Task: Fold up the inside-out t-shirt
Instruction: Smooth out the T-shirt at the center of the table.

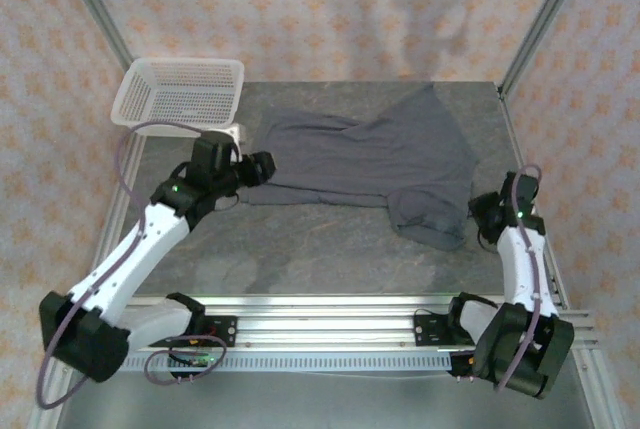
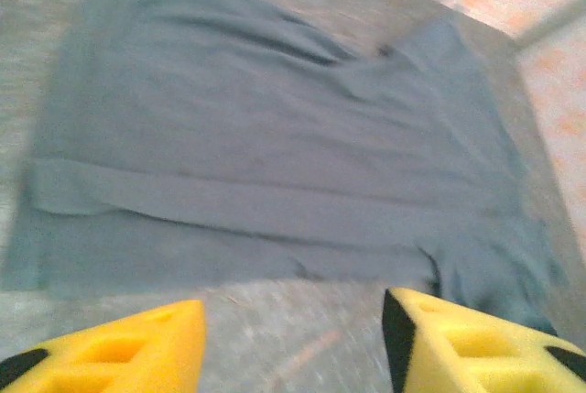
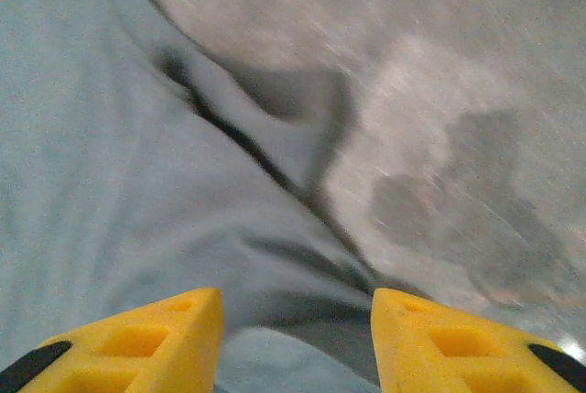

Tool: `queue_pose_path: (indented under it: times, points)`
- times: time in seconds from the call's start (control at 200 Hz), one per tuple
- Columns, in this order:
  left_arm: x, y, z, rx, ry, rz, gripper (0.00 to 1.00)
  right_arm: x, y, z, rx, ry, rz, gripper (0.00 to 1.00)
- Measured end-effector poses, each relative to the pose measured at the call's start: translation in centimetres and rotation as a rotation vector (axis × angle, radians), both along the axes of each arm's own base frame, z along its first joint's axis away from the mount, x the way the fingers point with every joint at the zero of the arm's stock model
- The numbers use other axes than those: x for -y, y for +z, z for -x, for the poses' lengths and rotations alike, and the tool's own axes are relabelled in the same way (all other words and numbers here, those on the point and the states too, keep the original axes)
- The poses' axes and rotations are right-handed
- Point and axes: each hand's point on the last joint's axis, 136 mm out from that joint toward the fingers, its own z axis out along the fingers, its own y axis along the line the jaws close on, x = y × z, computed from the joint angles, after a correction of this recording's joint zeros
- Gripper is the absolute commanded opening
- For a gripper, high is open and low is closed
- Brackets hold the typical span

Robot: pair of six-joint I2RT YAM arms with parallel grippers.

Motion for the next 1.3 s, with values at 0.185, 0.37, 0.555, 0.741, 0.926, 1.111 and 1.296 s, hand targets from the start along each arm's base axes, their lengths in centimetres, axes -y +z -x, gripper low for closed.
queue_pose_path:
  times: [0.185,0.37,0.555,0.741,0.926,1.111,1.296]
  points:
    - [3.7,-1.2,4.9,0.016,-0.208,-0.013,0.69,-1.7,-4.4,2.3,-0.177,0.056,-0.094,0.47]
    - [4.9,-2.3,5.5,0.002,-0.278,-0.054,0.69,-3.7,-6.1,2.1,-0.228,0.128,-0.179,0.41]
    - [5.1,-3.8,5.2,-0.041,-0.28,-0.076,0.69,-4.3,-5.7,1.0,-0.186,0.135,-0.203,0.01]
    - [5.1,-4.1,5.1,-0.047,-0.28,-0.079,0.69,-5.4,-3.1,-1.1,-0.103,0.159,-0.202,0.0]
    - [5.1,-4.1,5.1,-0.046,-0.277,-0.081,0.69,-6.5,2.8,-8.7,0.107,0.16,-0.223,0.0]
    - [4.9,-4.0,5.0,-0.047,-0.266,-0.081,0.69,-4.3,5.8,-21.0,0.258,0.07,-0.259,0.0]
    - [4.1,-3.7,5.4,-0.037,-0.218,-0.061,0.69,-2.4,6.3,-30.7,0.337,0.034,-0.272,0.37]
